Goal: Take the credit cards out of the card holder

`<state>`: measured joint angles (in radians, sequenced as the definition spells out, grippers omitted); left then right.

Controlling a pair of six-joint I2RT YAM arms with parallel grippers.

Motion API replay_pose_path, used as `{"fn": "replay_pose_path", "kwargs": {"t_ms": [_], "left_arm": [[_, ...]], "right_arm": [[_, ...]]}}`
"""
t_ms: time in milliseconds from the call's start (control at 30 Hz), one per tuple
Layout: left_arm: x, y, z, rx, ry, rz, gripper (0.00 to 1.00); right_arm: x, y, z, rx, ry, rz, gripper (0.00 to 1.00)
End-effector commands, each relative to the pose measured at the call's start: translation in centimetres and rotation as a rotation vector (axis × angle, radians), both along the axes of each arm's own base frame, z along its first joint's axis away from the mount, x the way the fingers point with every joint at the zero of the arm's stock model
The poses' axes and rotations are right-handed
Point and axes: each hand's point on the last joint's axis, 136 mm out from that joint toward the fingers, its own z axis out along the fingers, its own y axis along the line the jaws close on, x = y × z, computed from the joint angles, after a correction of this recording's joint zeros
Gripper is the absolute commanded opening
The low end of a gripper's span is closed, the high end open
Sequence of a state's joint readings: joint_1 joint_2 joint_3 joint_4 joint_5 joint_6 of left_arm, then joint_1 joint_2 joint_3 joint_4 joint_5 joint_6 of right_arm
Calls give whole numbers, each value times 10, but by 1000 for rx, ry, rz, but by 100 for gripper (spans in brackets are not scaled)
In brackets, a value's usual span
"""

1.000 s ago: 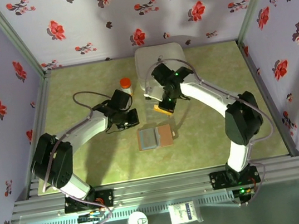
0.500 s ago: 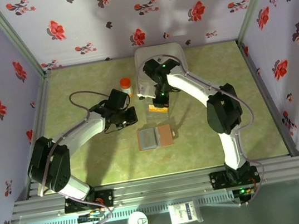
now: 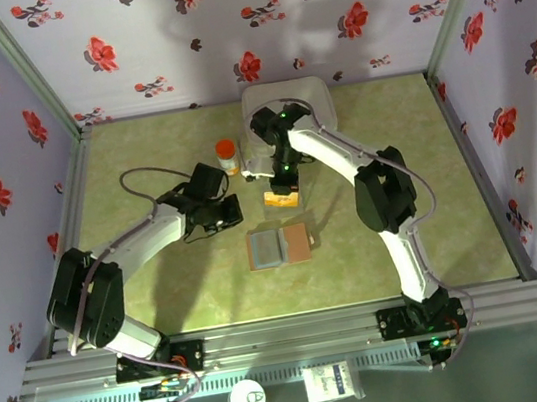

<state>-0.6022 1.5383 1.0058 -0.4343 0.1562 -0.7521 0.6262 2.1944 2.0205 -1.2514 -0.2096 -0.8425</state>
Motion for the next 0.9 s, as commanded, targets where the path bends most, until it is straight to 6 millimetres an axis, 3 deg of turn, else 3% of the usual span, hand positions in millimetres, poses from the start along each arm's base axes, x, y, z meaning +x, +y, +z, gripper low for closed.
{"fn": "replay_pose_path", "kwargs": {"t_ms": [0,267,433,867], "left_arm": [[-1,10,2,13,-8,20,0],[0,11,1,13,-4,25,0],[0,12,-1,14,1,27,0],[-1,11,-5,18,13,29,0]], "right_arm": [[-4,-4,-2,-25,42,32,0],[1,-5,19,-8,14,42,0],[6,-10,21,-18,2,40,0],[3,-9,-11,-32,84,48,0]]}}
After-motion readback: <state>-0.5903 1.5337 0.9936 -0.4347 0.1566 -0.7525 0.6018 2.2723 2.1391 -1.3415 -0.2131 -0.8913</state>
